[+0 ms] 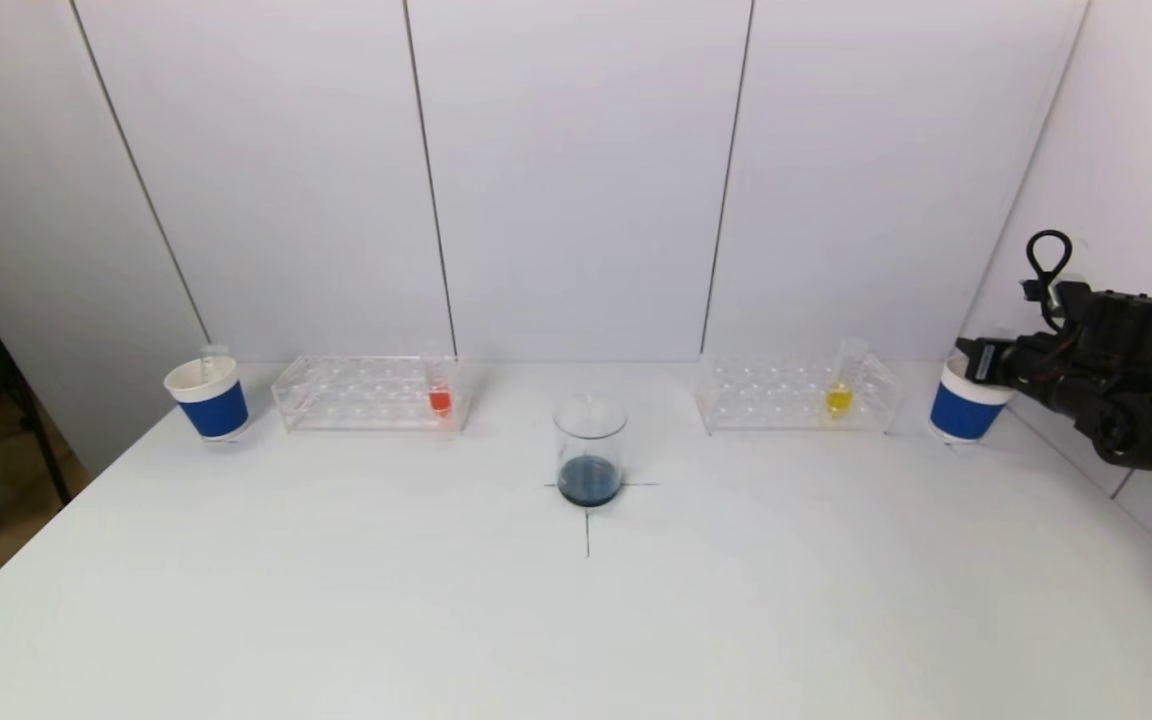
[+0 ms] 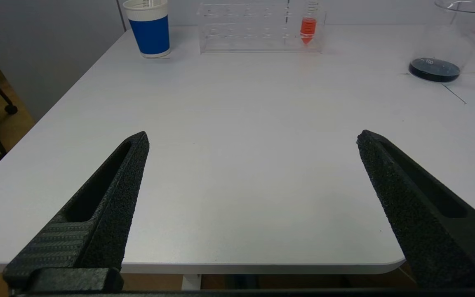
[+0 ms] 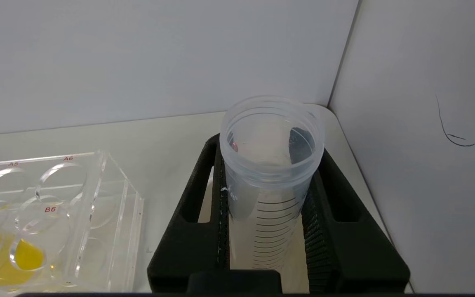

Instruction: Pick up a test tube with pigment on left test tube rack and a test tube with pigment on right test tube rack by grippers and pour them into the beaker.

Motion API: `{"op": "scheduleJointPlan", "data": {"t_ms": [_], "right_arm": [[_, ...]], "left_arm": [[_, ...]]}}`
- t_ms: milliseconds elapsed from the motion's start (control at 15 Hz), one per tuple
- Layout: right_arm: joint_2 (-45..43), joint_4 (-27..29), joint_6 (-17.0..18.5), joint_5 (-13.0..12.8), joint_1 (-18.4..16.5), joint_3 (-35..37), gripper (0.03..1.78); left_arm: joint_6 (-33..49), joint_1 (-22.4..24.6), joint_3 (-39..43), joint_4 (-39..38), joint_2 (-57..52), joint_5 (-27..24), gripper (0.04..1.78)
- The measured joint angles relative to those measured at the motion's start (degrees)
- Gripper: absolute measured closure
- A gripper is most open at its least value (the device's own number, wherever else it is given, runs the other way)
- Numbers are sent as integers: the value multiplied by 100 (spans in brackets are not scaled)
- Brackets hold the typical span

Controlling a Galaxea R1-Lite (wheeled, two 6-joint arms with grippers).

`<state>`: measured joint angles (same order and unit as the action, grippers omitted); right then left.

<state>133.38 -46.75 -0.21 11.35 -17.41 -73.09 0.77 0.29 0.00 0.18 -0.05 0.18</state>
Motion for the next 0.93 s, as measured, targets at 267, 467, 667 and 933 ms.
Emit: {"op": "scheduleJointPlan", "data": {"t_ms": [267, 467, 667, 933], "right_arm": [[-13, -169, 124, 33, 0, 13, 91], [-24, -173, 124, 30, -1, 28, 43], [-33, -176, 124, 33, -6, 39, 13], [-83, -167, 124, 35, -26, 61, 3]], "left_arm": [[-2, -5, 0, 0, 0, 0, 6], [-2, -5, 0, 0, 0, -2, 6], [-2, -2, 0, 0, 0, -2, 6], [-2, -2, 0, 0, 0, -2, 6]]}}
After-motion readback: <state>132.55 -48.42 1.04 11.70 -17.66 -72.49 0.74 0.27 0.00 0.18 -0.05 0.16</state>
